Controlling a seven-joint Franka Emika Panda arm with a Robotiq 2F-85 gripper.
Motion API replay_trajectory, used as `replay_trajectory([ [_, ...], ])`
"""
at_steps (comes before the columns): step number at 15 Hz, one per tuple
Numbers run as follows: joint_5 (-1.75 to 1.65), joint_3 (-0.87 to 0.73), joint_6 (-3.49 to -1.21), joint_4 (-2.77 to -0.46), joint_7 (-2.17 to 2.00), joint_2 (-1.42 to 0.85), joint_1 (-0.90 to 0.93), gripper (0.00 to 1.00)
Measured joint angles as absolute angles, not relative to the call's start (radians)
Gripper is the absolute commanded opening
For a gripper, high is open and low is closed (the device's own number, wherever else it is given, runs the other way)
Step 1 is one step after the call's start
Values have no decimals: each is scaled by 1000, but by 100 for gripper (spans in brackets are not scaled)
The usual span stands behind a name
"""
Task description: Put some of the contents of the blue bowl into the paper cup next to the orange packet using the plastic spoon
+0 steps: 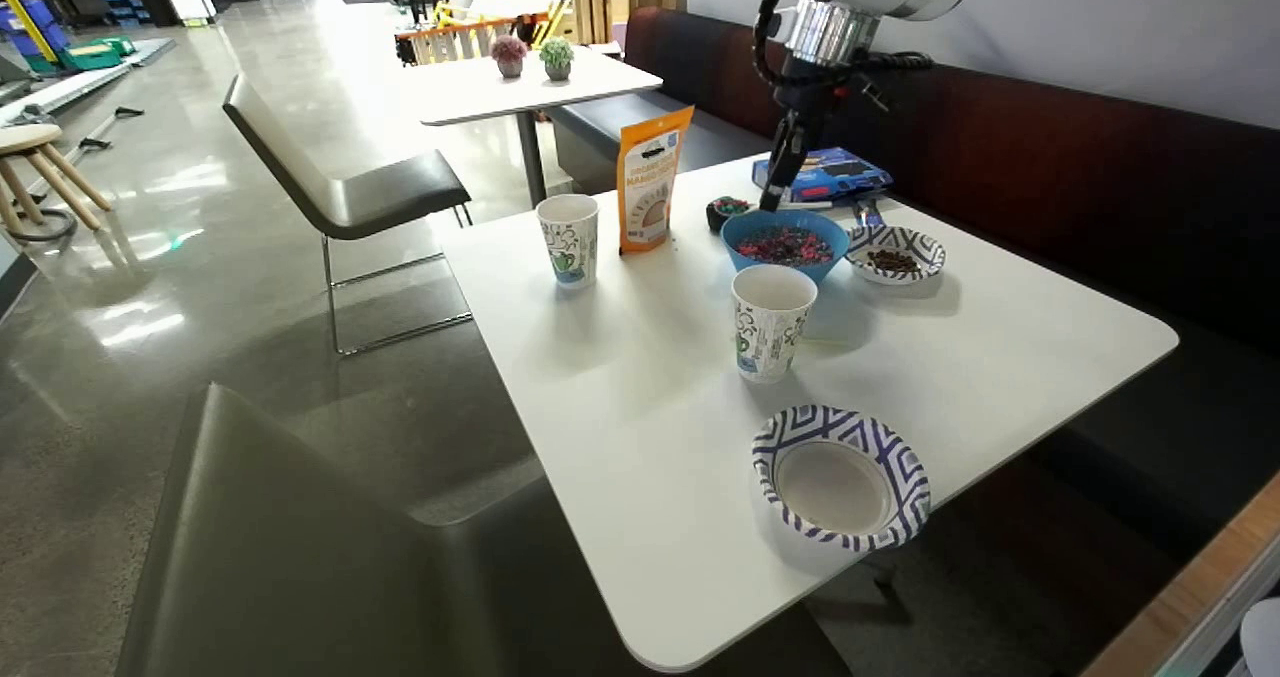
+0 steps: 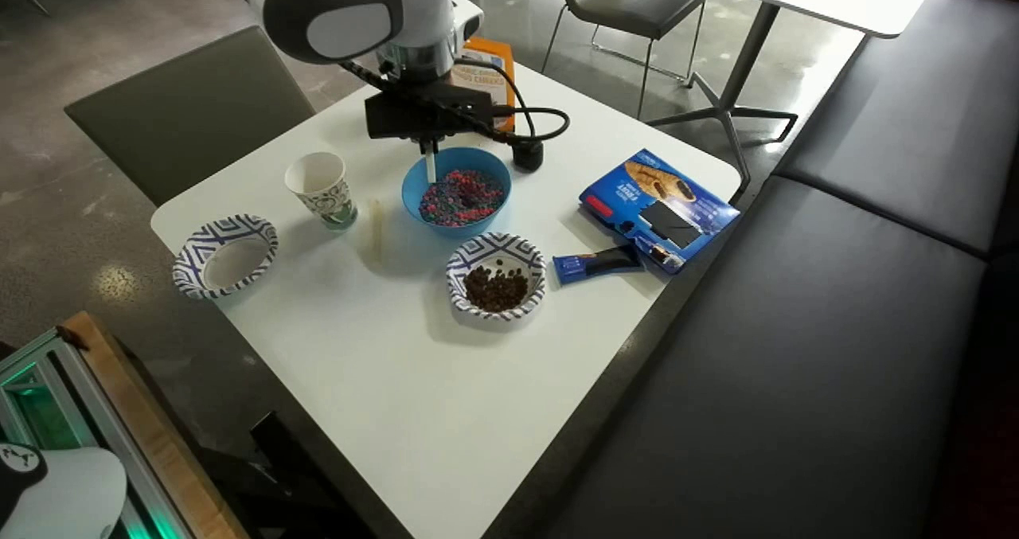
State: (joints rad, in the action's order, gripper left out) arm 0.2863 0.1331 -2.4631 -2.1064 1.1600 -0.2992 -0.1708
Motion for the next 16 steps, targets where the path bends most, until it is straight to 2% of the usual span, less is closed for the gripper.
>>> replay_trajectory([
  [7,194,136,-2344,-2046,1017,-265,-53,4],
  [16,171,152,-2145,-1777,916,-347,24,4],
])
